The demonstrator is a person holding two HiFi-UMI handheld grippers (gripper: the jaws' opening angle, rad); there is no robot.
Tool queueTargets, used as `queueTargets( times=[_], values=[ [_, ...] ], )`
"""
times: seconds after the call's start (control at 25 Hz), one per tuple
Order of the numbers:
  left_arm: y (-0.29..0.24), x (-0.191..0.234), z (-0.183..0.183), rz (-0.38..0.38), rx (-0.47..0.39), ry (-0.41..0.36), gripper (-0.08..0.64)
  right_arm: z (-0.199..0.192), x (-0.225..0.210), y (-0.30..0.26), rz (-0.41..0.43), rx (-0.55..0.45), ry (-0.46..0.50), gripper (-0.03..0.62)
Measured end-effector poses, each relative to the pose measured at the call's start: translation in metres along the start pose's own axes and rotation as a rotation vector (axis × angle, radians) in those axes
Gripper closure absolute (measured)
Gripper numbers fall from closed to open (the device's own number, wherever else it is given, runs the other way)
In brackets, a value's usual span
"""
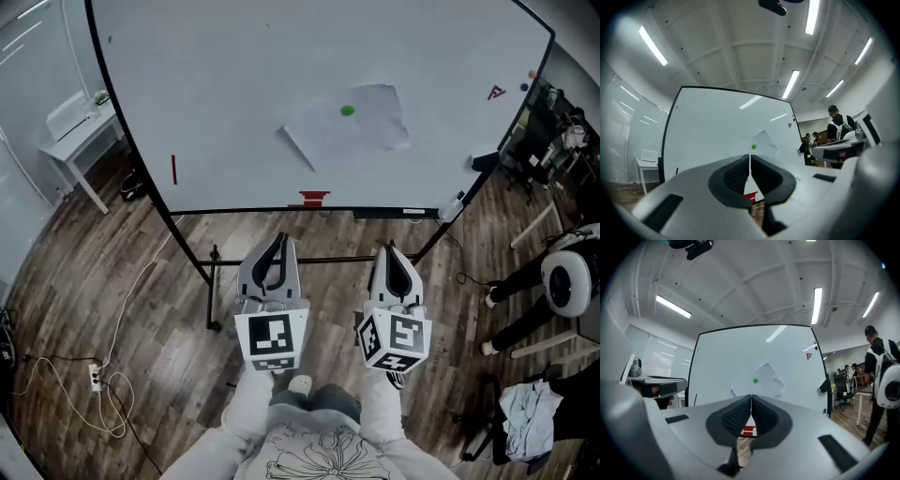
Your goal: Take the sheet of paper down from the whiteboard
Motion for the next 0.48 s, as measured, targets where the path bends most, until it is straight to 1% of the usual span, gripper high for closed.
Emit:
queueTargets(
  times=[0.24,0.48],
  values=[
    [-0.050,0.008,0.002,-0.011,0.025,0.016,0.548,0.005,-0.010,-0.046,-0.007,0.031,0.011,0.589],
    [-0.102,0.011,-0.002,0.013,0.057,0.040,0.548,0.006,-0.028,-0.096,0.017,0.056,0.019,0.589]
  ],
)
Point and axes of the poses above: the fingertips, and each gripper's own axes: y backward along the fingers, x to its left, z out of its top, the point moved 5 cm from there along y, backward along the fingers, and after that the axes turned 15 degrees about x, right-handed, at the moved point
